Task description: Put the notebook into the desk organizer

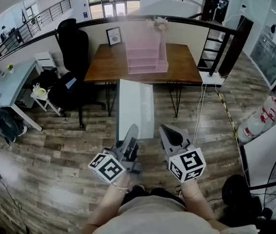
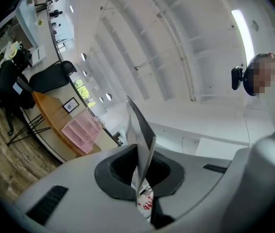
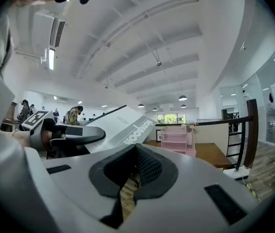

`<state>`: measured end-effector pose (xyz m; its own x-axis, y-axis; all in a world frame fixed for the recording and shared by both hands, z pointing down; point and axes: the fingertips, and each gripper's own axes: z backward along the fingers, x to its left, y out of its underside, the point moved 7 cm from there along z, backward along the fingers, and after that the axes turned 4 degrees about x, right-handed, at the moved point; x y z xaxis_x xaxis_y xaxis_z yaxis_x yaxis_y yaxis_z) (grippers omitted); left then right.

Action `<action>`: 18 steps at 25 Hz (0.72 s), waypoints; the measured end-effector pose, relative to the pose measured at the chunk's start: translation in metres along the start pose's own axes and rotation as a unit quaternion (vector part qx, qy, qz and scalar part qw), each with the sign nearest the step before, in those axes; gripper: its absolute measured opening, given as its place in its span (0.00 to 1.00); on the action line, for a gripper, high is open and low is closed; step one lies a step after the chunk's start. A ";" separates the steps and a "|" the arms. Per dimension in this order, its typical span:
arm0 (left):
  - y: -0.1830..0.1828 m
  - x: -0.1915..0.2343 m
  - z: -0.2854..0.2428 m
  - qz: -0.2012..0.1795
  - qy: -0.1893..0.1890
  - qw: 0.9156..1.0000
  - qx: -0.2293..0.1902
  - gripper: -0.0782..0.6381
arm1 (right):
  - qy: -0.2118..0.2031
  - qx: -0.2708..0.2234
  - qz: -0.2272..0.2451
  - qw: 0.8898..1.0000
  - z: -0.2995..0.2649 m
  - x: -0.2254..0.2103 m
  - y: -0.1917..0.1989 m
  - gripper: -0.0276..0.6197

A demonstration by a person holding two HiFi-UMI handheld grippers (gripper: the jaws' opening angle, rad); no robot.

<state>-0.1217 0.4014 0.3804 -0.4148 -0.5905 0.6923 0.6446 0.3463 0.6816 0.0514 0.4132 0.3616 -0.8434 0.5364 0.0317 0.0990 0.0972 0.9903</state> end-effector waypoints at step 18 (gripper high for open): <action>-0.025 0.048 -0.016 0.025 0.010 1.000 0.002 0.13 | -0.012 -0.018 -0.019 1.000 -0.054 0.008 -0.002 0.06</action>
<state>-0.1476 0.3527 0.3926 -0.3689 -0.5868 0.7208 0.6617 0.3788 0.6470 0.0155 0.3718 0.3670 -0.8335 0.5525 -0.0094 0.0474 0.0884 0.9950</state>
